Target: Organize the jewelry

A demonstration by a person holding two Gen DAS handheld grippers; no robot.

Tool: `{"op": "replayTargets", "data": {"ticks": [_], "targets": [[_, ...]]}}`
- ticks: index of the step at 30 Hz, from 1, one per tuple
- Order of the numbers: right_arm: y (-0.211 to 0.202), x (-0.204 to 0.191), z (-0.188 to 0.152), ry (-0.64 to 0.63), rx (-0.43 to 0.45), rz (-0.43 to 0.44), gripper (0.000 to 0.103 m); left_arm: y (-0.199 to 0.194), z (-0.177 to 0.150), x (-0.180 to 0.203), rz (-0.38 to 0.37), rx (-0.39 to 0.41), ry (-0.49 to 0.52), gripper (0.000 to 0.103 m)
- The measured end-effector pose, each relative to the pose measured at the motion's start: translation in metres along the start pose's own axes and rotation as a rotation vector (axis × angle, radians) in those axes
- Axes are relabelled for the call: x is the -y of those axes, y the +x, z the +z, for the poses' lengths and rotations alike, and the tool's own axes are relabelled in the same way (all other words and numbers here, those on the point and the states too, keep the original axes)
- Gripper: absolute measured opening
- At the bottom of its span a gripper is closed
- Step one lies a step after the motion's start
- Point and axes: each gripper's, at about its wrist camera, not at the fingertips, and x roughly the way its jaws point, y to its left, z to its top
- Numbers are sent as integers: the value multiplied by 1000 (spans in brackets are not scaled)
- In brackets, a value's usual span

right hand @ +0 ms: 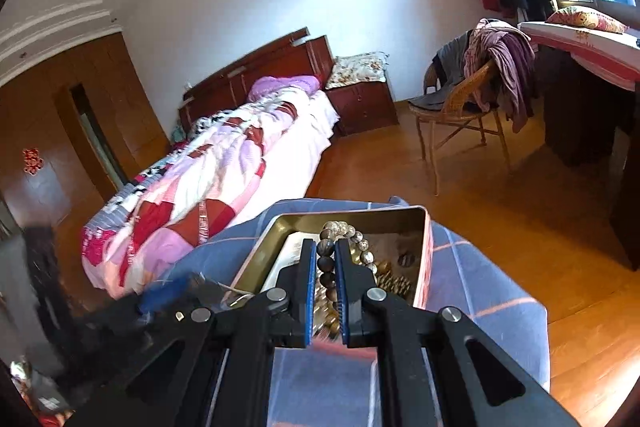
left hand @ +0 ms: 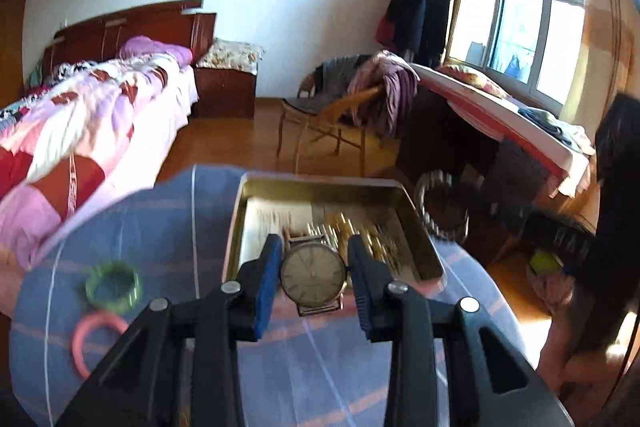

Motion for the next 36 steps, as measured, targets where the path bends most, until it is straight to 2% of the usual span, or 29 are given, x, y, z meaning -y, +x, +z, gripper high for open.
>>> {"op": "replayTargets", "data": {"ticks": [7, 12, 13, 14, 15, 16, 18, 22, 26, 29, 32, 36], "targets": [[57, 15, -6, 32, -94, -27, 9, 63, 11, -6, 43, -69, -16, 35], [77, 22, -19, 60, -138, 35, 9, 87, 3, -7, 58, -124, -12, 36], [76, 23, -21, 72, -136, 43, 11, 88, 2, -8, 55, -125, -14, 39], [76, 26, -22, 86, -140, 47, 13, 88, 2, -7, 57, -124, -12, 46], [75, 28, -22, 102, -149, 50, 16, 87, 2, -7, 61, -122, -7, 70], [72, 31, -22, 116, -144, 57, 19, 85, 3, -7, 80, -114, -8, 85], [62, 33, -21, 122, -121, 63, 25, 75, 5, -10, 96, -70, -21, 99], [38, 35, -21, 142, -65, 25, 47, 58, 7, -13, 93, -52, -31, 100], [26, 29, -32, 156, -94, 6, 48, 44, -5, -10, 162, -83, 13, 100], [17, 21, -42, 148, -104, 4, 48, 27, -19, -12, 207, -79, 5, 101], [13, 5, -56, 129, -122, -2, 48, 18, -30, -16, 231, -108, -8, 101], [2, -8, -65, 131, -137, 8, 48, 1, -39, -14, 288, -124, 14, 101]]}}
